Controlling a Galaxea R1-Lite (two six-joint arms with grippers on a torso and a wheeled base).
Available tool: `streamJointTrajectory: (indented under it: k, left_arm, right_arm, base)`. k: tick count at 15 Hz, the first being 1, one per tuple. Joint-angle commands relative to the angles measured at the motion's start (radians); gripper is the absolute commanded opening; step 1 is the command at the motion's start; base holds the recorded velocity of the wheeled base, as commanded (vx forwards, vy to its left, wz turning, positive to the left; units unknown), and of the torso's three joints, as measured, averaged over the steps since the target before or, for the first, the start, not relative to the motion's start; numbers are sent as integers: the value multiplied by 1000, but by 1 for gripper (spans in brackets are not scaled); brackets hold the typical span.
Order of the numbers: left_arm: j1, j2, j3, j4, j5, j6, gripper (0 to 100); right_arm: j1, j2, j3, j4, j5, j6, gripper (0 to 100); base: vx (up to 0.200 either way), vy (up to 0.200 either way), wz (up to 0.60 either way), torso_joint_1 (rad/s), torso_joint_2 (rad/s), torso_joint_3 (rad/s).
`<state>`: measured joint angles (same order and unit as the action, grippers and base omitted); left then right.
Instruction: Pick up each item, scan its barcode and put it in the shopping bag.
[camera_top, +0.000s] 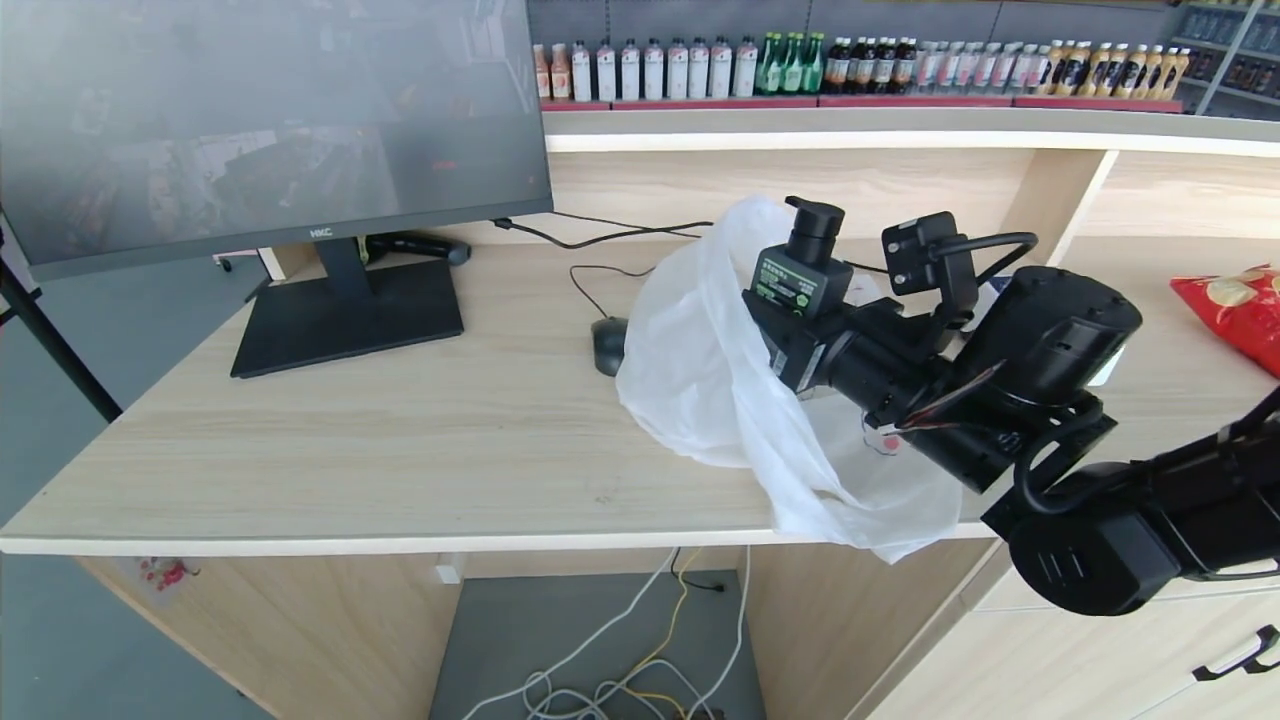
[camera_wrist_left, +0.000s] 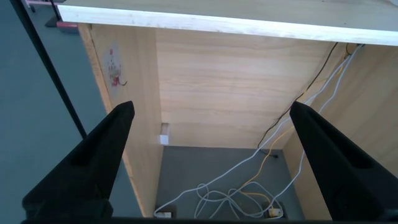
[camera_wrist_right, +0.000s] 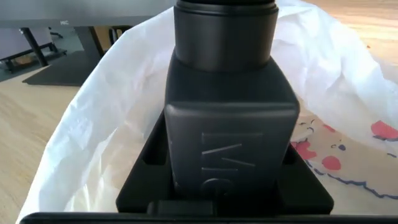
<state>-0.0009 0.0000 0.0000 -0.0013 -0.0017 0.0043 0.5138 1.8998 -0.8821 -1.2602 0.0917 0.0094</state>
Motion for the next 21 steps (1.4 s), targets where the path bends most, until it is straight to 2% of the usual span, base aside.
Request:
streamJointTrajectory:
  k: [1, 6, 10, 13, 16, 21]
  left_arm:
    - [1, 0, 0, 0, 0, 0, 100]
    - [1, 0, 0, 0, 0, 0, 100]
    - [-1, 0, 0, 0, 0, 0, 100]
    - [-1, 0, 0, 0, 0, 0, 100]
    - [1, 0, 0, 0, 0, 0, 100]
    - [1, 0, 0, 0, 0, 0, 100]
  right_arm:
    - [29, 13, -24, 12, 0, 1, 0]
    - [92, 70, -57, 7, 5, 1, 0]
    - [95, 117, -87, -2, 8, -2, 0]
    - [89, 140, -77, -18, 8, -26, 0]
    - [91, 197, -66, -99, 56, -91, 0]
    - [89, 214, -5, -154, 59, -98, 0]
  base:
    - [0, 0, 0, 0, 0, 0]
    - [0, 0, 0, 0, 0, 0]
    - [0, 0, 0, 0, 0, 0]
    - [0, 0, 0, 0, 0, 0]
    - [0, 0, 0, 0, 0, 0]
    - [0, 0, 0, 0, 0, 0]
